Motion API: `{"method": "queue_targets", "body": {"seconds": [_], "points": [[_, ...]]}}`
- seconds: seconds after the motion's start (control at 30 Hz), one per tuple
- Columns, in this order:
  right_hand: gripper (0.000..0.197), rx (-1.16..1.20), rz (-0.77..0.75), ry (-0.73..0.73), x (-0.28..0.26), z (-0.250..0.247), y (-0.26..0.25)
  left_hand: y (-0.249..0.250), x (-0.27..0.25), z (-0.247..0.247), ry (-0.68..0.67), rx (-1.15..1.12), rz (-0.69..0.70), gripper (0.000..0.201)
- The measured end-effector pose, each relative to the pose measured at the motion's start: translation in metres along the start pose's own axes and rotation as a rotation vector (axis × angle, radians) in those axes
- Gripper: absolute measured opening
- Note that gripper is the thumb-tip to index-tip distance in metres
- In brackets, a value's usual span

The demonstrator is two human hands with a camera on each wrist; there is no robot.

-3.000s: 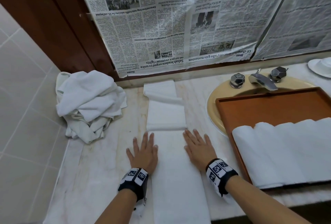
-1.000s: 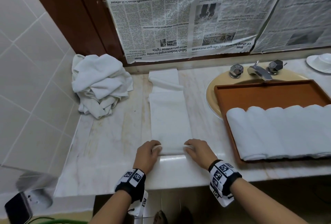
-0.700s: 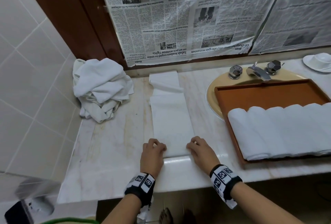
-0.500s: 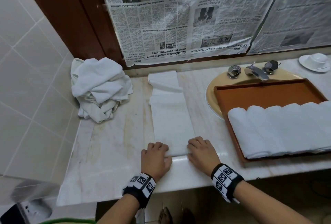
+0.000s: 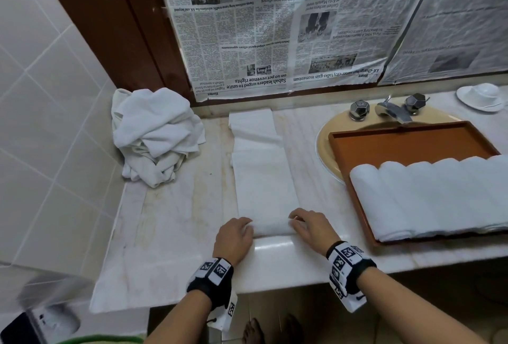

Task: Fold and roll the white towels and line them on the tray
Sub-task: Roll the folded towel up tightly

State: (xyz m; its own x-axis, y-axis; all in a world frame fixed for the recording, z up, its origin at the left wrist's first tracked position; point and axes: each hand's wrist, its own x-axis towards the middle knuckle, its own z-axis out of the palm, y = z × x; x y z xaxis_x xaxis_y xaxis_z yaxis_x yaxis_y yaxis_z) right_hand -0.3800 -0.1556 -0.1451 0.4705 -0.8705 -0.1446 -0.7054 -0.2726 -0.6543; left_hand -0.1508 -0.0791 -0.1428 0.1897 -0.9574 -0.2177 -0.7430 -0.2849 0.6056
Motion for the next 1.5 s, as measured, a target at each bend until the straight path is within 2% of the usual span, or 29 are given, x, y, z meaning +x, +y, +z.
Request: {"method": "queue_targets", "body": {"seconds": [0.07,0.17,0.23,0.37,0.43,0.53,0.6,0.7,0.8,0.87,1.0,1.13,1.17,1.23,1.27,1.33,1.37,1.47,1.5], "points": [[0.019,-0.018,0.031,-0.002,0.001,0.003,0.000,-0.001,0.001,0.001,0.029,-0.018,-0.020,0.031],[0.017,-0.160,-0.037,0.013,0.002,0.010,0.000,0.000,0.000,0.004,0.080,0.016,-0.044,0.023],[0.021,-0.232,-0.085,-0.014,0.002,0.012,0.001,0.003,-0.001,0.006,0.111,0.102,-0.008,0.022],[0.028,-0.382,-0.215,-0.023,-0.001,0.009,0.002,0.005,-0.002,0.014,0.110,0.327,0.154,0.030],[0.027,-0.511,-0.248,-0.034,-0.004,0.011,-0.001,0.011,-0.007,0.014,0.071,0.390,0.121,0.024],[0.022,-0.613,-0.269,-0.010,-0.004,0.017,-0.007,0.013,-0.015,0.011,0.025,0.408,0.083,0.044],[0.022,-0.549,-0.260,0.011,0.000,0.018,-0.008,0.010,-0.016,0.014,0.020,0.422,0.095,0.043],[0.010,-0.401,-0.199,-0.041,0.002,0.015,-0.006,0.006,-0.010,0.013,0.064,0.336,0.111,0.030],[0.029,-0.276,-0.121,-0.152,0.001,0.008,0.003,0.005,-0.008,0.008,0.003,0.175,0.045,0.030],[0.032,-0.140,-0.073,-0.194,0.002,0.002,0.006,0.004,-0.009,0.005,-0.003,0.098,0.040,0.027],[0.016,0.097,0.092,-0.163,0.005,-0.007,0.005,0.001,-0.008,0.004,0.004,0.032,-0.036,0.029],[0.023,-0.015,0.152,-0.162,0.005,-0.005,-0.002,0.002,-0.009,0.007,0.046,0.002,-0.027,0.024],[0.022,-0.111,0.130,-0.130,0.003,-0.003,-0.005,0.003,-0.010,0.008,0.060,0.005,-0.026,0.022],[0.015,-0.327,-0.020,0.029,-0.003,0.003,-0.009,0.007,-0.011,0.010,0.090,0.040,-0.026,0.018],[0.016,-0.413,-0.098,0.040,-0.007,0.007,-0.010,0.009,-0.012,0.012,0.106,0.095,-0.012,0.017],[0.029,-0.516,-0.187,0.063,-0.011,0.012,-0.011,0.010,-0.013,0.017,0.137,0.220,0.031,0.021],[0.030,-0.526,-0.216,0.064,-0.013,0.015,-0.011,0.009,-0.013,0.019,0.133,0.244,0.034,0.024],[0.010,-0.556,-0.240,0.019,-0.020,0.016,-0.011,0.005,-0.020,0.023,0.115,0.227,0.056,0.026],[0.019,-0.565,-0.237,-0.010,-0.022,0.018,-0.010,0.003,-0.024,0.024,0.118,0.224,0.082,0.027]]}}
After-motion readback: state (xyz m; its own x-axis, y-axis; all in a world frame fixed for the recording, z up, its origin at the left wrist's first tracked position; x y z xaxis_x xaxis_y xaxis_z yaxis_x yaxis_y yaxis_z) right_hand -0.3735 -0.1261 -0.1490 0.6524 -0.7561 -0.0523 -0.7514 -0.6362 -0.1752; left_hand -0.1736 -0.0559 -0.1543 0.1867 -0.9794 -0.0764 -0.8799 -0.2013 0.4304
